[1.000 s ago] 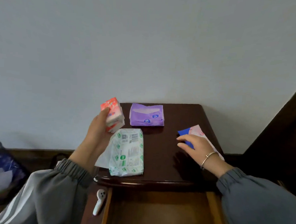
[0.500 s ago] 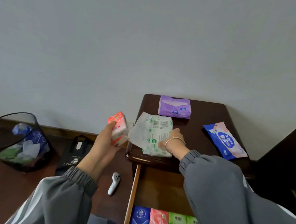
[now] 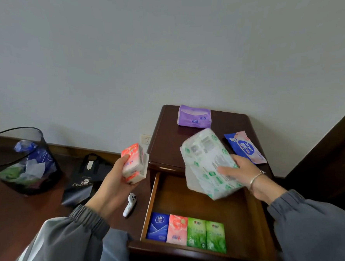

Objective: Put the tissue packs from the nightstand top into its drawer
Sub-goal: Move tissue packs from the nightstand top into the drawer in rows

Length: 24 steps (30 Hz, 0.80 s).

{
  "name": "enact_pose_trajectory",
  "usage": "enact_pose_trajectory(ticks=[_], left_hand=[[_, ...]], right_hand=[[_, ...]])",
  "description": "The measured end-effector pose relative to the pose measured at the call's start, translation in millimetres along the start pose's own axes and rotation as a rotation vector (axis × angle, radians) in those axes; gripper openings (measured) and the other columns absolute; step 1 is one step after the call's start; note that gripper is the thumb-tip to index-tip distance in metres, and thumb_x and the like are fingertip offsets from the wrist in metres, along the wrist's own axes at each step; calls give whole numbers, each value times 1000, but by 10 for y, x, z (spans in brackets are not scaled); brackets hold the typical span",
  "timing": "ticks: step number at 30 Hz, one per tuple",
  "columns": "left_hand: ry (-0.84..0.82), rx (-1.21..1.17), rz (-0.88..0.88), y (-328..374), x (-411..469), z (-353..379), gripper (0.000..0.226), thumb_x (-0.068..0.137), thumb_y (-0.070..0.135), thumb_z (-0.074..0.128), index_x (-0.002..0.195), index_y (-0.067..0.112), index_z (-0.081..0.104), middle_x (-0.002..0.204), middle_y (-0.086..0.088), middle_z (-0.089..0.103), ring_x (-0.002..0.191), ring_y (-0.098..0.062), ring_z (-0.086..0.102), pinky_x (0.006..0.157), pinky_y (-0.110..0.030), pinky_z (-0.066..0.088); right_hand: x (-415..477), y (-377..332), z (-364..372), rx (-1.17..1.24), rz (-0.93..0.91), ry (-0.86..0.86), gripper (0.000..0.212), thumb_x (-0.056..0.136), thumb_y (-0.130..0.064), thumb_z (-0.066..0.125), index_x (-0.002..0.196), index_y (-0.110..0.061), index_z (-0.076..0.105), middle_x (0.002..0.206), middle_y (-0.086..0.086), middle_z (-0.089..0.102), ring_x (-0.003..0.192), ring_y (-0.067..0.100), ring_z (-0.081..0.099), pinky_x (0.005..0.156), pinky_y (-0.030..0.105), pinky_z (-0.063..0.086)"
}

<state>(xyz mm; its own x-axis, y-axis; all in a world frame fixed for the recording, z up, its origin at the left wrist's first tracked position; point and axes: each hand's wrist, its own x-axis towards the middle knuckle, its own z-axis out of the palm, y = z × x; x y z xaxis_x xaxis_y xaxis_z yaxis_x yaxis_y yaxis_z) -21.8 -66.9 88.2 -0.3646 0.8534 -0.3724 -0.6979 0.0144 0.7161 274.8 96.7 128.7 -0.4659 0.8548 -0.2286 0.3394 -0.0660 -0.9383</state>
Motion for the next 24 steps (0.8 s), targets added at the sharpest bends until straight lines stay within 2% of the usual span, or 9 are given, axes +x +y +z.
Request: enact_pose_trajectory(ticks=[5,8,10,14,17,21,24], left_hand=[[1,27,-78,-250,-246,28,45,90,39,56,129,16,55,120,-10,68,103,-19,67,77,-33,52],[5,35,-109,-339,-356,33,48,93,39,53,134,14,50,127,-13,62,110,-23,62,79,-34,51],[11,55,-109,-364,-411,19,45,92,39,53,130,14,51,122,-13,66,108,-24,64,77,-34,53],[-2,21,-100,-343,-476,-25,43,80,37,62,117,15,58,104,-11,74,91,-21,73,62,-32,59],[-13,43,-106,-348,-478,-110,51,76,40,65,120,15,58,110,-11,72,99,-23,71,67,-33,60],[-17,48,-145,-452,-436,-197,50,79,42,64,122,17,57,112,-11,72,102,-23,70,72,-34,59],[-23,52,-173,-539,-379,-182,51,86,42,60,129,16,55,118,-11,69,106,-22,68,80,-34,55]], right_hand=[[-241,375,-177,-227,195,-247,26,71,-9,80,94,-13,69,86,4,76,72,15,72,59,24,55],[-164,526,-104,-315,270,-308,24,71,-13,80,92,-18,69,86,1,75,73,12,72,62,23,56],[-75,576,-12,-354,296,-327,24,71,-17,81,92,-18,69,88,1,74,78,13,72,66,24,56],[85,607,175,-443,331,-350,50,69,-32,82,112,-15,62,106,4,71,96,18,69,87,33,55],[120,645,136,-464,400,-306,60,66,-31,84,117,-17,55,113,8,67,103,22,65,95,40,51],[-27,683,-70,-405,376,-248,43,73,2,71,115,-5,61,99,9,70,94,24,68,82,34,56],[-193,626,-109,-330,144,-124,30,74,7,68,99,-10,68,88,-3,71,82,10,67,68,20,54]])
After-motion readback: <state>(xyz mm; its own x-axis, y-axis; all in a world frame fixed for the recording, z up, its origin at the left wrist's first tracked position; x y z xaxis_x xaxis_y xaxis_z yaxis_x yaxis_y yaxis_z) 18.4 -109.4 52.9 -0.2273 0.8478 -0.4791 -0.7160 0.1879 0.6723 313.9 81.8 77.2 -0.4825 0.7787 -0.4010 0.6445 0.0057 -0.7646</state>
